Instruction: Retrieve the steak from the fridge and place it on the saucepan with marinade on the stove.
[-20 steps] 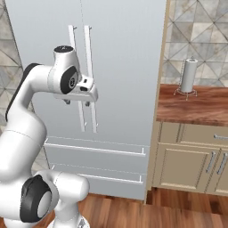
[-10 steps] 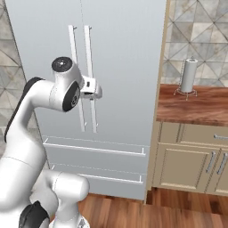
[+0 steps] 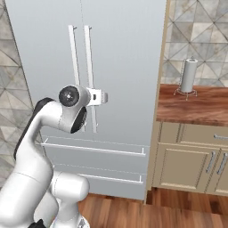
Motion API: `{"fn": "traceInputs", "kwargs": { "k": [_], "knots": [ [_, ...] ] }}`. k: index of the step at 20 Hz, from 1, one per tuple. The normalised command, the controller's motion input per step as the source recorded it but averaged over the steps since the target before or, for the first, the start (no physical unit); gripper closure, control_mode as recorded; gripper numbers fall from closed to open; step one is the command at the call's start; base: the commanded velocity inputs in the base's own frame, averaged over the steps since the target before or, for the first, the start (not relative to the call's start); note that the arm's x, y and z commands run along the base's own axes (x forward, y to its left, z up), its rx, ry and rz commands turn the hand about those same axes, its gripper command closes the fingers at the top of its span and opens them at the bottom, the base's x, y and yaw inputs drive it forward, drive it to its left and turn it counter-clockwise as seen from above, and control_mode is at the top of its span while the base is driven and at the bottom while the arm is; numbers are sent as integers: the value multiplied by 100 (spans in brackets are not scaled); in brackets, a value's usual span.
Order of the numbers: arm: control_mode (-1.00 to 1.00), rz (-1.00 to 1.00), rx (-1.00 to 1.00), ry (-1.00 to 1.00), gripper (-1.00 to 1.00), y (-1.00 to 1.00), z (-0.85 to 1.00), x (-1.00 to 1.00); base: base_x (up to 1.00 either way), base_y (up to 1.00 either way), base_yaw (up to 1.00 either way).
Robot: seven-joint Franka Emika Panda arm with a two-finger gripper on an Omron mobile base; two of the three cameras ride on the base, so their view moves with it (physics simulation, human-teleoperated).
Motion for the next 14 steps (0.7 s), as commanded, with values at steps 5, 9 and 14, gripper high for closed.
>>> {"fn": "traceInputs", "kwargs": {
  "k": [5,9,14],
  "knots": [
    [-100,0,5,-23,-100,0,0,46,0,0,0],
    [-100,0,0,-10,-100,2,1,29,0,0,0],
    [-100,0,0,-7,-100,3,4,25,0,0,0]
  ]
}}
